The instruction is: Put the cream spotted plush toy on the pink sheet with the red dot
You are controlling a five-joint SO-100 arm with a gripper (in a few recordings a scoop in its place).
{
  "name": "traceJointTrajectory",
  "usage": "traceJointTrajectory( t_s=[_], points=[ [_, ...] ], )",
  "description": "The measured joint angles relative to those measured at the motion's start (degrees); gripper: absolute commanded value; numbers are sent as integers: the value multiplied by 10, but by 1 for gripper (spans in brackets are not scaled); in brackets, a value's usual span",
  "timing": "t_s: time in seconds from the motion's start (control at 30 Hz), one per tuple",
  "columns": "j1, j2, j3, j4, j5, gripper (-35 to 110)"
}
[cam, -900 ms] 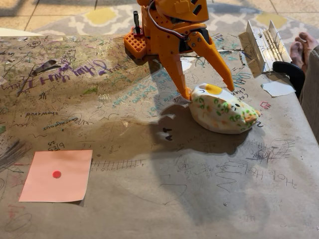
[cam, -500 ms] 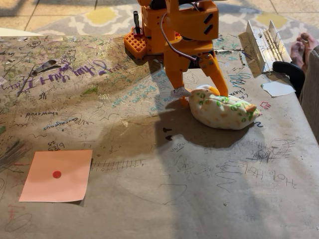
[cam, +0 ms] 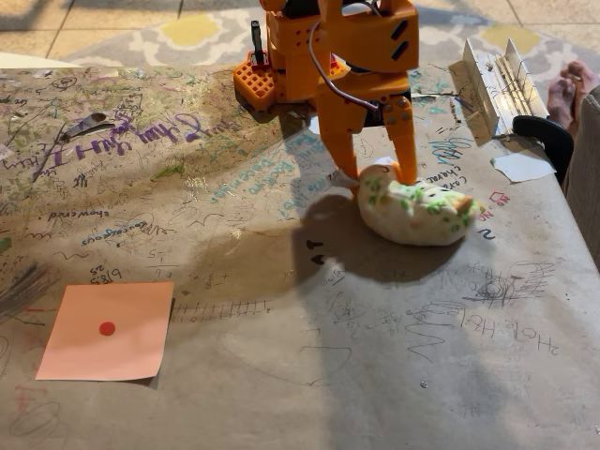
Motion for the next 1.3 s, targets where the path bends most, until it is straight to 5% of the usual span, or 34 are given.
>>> traceJointTrajectory(
  t_s=[0.5, 1.07, 1.3],
  points=[
    [11, 40, -6, -21, 105, 0],
    [215, 364, -153, 67, 144, 0],
    [302, 572, -203, -39, 107, 0]
  ],
)
